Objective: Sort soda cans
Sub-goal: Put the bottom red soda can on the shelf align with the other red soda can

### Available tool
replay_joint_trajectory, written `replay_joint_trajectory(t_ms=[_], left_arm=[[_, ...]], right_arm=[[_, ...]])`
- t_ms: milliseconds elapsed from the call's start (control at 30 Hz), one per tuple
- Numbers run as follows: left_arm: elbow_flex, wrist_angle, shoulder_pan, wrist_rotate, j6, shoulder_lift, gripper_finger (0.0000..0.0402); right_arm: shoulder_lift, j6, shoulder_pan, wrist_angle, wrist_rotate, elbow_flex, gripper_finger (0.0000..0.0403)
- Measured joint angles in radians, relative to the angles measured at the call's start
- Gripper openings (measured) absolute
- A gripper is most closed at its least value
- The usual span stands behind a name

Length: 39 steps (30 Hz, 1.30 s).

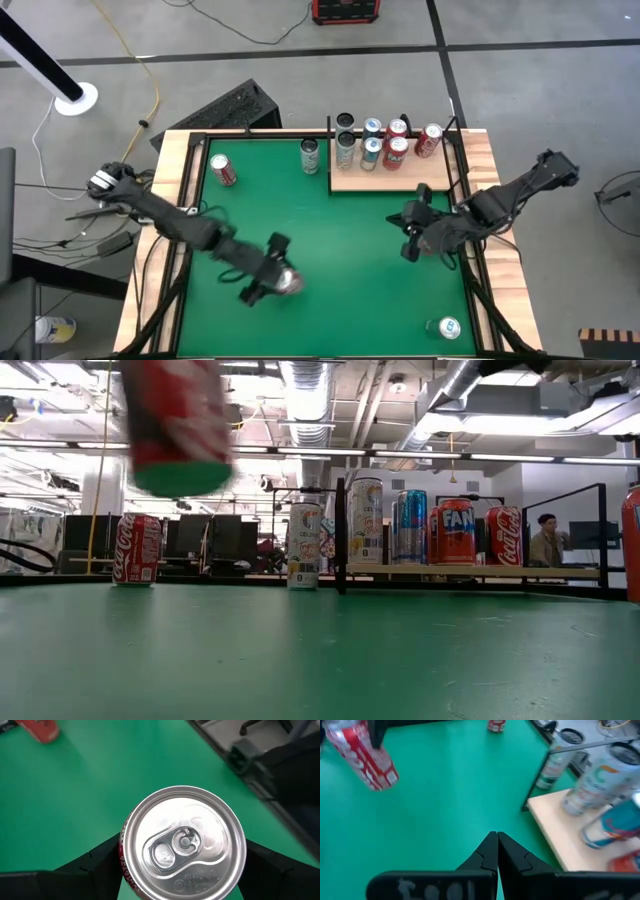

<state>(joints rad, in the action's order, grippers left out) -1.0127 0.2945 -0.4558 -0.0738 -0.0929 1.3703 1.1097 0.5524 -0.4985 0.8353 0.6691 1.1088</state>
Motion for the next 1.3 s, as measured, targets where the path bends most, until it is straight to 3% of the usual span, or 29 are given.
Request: replay_joint_trajectory(t_ms=[233, 333, 400, 567, 833, 1067, 1300], left_arm=[[-0.128, -0.009, 0.253, 0.326, -0.309, 0.209, 0.0282], [-0.197, 0.015, 0.328, 0.501, -0.396, 0.299, 0.0282], [-0.247, 0.049, 0.363, 0.566, -0.417, 0.354, 0.0282], [-0.323, 0.071, 0.395, 0.581, -0.453, 0.455, 0.0282], [-0.365, 0.100, 0.391, 0.593, -0.459, 0.517, 0.0282], [-0.367, 0.090, 0.393, 0.592, -0.361, 0.514, 0.0379], [-0.367, 0.088, 0.392, 0.586, -0.324, 0.513, 0.0390]], right_arm=[[-0.046, 0.012, 0.002, 0.033, 0.015, 0.000, 0.0027], [-0.044, 0.001, 0.002, 0.033, 0.014, 0.000, 0.0027], [-0.040, -0.007, 0.003, 0.034, 0.013, 0.000, 0.0027], [-0.023, -0.008, 0.002, 0.059, 0.010, -0.001, 0.0027], [-0.007, -0.011, 0.002, 0.054, 0.006, -0.001, 0.0027], [-0.007, -0.011, 0.002, 0.051, 0.006, -0.001, 0.0027], [-0.007, -0.011, 0.002, 0.047, 0.007, -0.001, 0.0027]])
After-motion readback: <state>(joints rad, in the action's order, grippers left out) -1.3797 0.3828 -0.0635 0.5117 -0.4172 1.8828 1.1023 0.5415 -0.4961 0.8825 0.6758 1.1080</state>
